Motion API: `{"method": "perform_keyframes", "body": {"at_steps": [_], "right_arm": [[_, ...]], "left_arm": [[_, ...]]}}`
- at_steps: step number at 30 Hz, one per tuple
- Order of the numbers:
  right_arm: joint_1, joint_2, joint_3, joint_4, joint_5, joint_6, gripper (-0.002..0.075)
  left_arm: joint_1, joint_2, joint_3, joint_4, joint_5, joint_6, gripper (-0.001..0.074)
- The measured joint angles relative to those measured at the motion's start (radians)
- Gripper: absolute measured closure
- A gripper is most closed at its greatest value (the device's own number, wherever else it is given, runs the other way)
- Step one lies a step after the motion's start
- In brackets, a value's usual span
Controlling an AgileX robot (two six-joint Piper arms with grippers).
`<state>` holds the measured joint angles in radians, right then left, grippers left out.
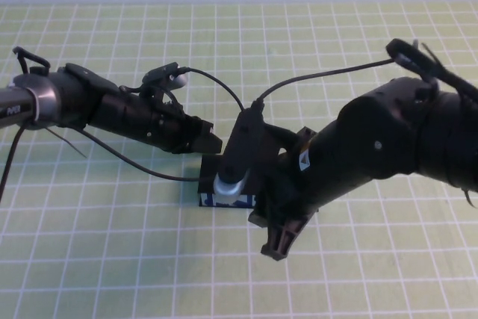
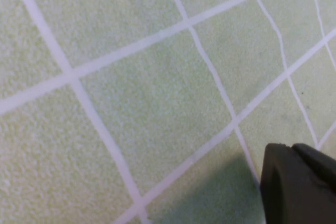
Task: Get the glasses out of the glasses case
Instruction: Pick up the glasses from the glasses case
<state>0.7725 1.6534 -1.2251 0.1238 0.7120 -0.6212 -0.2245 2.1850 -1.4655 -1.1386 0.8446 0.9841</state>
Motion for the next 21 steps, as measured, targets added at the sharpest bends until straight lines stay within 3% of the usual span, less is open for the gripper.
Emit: {"method": "perform_keyframes", "body": {"at_steps": [6, 21], "right_arm": [[0.0, 0.066, -0.002, -0.088, -0.132, -0.013, 0.0363], [0.0, 0.181, -0.002, -0.261, -0.267, -0.013, 0.0352]], "left_arm": [[0.0, 0.0, 0.0, 0.002, 0.008, 0.0, 0.0739], [0.0, 0.0, 0.0, 0.004, 0.011, 0.0, 0.0739]]}}
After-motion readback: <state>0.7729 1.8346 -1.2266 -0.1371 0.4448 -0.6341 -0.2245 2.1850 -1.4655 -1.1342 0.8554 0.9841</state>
